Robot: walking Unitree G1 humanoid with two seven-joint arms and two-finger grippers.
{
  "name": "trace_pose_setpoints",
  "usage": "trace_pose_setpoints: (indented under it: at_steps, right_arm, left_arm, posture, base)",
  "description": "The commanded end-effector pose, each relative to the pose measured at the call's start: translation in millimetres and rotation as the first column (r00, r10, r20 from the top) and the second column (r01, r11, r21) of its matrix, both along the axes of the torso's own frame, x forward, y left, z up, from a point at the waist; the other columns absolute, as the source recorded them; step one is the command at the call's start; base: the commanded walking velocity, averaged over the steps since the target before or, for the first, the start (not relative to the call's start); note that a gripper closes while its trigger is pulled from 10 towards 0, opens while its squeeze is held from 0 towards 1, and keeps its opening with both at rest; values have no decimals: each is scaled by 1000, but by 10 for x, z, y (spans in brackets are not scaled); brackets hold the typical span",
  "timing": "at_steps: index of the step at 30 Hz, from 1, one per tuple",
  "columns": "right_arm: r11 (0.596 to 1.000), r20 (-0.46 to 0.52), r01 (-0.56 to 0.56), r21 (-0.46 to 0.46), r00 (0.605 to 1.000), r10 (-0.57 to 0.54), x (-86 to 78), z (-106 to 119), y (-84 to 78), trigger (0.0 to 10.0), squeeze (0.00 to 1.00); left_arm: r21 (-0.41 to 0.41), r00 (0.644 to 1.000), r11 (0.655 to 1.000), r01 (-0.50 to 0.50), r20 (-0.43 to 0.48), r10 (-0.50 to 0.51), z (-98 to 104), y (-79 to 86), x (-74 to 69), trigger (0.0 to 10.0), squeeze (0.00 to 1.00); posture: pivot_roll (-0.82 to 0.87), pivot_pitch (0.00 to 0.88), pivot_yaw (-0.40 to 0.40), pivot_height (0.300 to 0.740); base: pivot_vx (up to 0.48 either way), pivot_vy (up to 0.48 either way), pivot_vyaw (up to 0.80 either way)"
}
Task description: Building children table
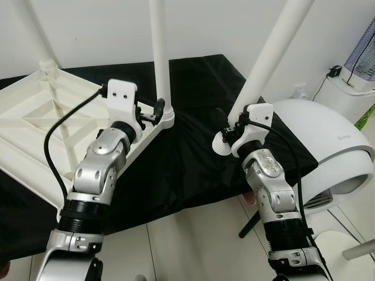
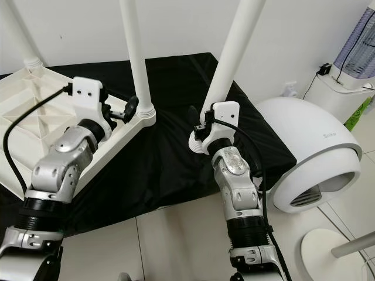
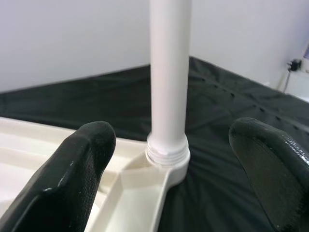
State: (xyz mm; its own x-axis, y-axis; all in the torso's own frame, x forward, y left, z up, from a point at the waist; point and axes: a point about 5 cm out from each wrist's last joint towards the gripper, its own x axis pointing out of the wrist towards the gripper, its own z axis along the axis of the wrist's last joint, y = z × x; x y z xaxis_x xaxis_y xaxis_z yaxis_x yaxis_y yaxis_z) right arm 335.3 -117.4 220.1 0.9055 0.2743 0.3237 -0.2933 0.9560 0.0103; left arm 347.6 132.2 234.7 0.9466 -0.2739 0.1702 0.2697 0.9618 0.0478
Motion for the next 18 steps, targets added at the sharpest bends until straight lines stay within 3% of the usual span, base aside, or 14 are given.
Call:
trace_pose_setpoints:
  at_steps: [1,2,8,18]
  right_arm:
    - [1000,8,7,-17,1000,-7,-7,-25,-4,10000,0]
    - [999,13,47,-4,999,-47,-19,-94,-91,10000,0]
    - [995,18,98,-22,995,-98,-44,-204,-184,10000,0]
    - [991,47,131,-32,990,-129,11,-190,-184,10000,0]
  left_arm:
    - [-29,981,980,-195,2,195,-27,119,15,10000,0]
    - [-75,974,972,-223,16,224,-74,206,7,10000,0]
    - [-77,965,963,-260,11,262,-179,286,-29,10000,0]
    - [-50,979,979,-200,23,201,-307,245,-116,10000,0]
  posture:
    - [-70,34,4,740]
    - [-64,14,24,740]
    - [-43,0,34,740]
    - [-16,0,11,740]
  base:
    - [0,0,0]
    - [0,0,0]
    - [0,0,0]
    - [0,0,0]
